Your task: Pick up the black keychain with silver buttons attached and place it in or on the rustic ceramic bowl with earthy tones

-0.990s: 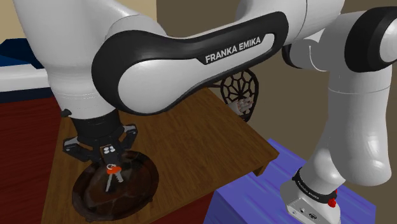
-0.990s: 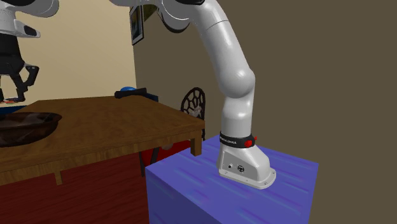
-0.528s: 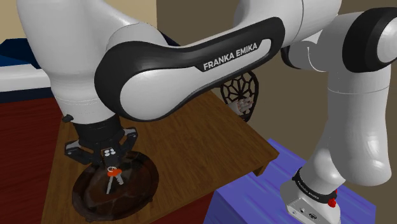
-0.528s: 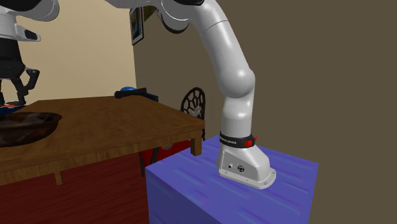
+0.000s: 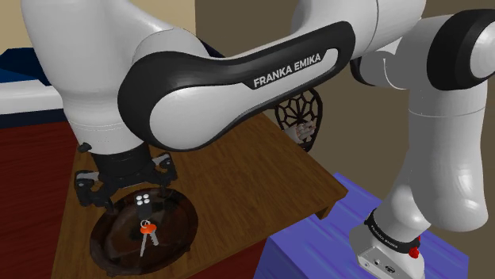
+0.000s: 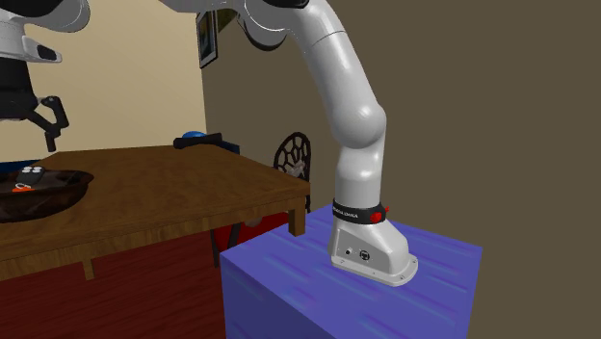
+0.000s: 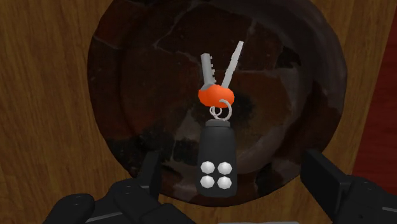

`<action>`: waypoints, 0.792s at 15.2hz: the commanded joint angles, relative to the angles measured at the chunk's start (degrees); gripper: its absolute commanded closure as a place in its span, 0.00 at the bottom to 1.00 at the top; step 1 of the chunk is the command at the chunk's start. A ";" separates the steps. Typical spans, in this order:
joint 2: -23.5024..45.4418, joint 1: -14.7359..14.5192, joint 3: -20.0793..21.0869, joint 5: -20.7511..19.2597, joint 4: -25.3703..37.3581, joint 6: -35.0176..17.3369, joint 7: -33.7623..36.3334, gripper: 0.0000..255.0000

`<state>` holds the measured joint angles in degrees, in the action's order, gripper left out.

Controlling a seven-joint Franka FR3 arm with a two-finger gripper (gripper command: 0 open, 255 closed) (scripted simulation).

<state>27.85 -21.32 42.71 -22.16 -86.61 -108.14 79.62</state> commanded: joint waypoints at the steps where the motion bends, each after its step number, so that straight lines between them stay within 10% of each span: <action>1: -0.44 -0.11 0.24 0.40 1.34 1.64 -0.30 0.00; 12: -1.24 -0.73 0.71 1.20 5.73 6.50 -1.02 0.00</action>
